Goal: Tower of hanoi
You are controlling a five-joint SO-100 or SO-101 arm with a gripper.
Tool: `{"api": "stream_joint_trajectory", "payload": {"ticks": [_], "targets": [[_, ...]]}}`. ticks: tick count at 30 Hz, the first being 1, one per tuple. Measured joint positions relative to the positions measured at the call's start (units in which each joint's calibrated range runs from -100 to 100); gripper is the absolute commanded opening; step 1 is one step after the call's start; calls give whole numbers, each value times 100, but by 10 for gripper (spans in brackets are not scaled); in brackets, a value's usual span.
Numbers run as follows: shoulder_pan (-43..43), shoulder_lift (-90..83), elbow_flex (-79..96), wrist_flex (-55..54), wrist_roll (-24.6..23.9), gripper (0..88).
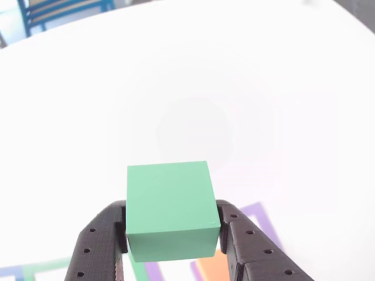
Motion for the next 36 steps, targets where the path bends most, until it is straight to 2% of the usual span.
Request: {"api": "stream_joint_trajectory", "payload": {"ticks": [7, 10, 13, 23, 36], "targets": [[-434, -397, -2585, 3684, 39, 96], [-655, -431, -3455, 4799, 20, 95], [-860, -515, -3899, 5425, 0, 94], [-1531, -599, -4030, 5795, -20, 96], [-2947, -599, -3943, 5746, -20, 98]]}}
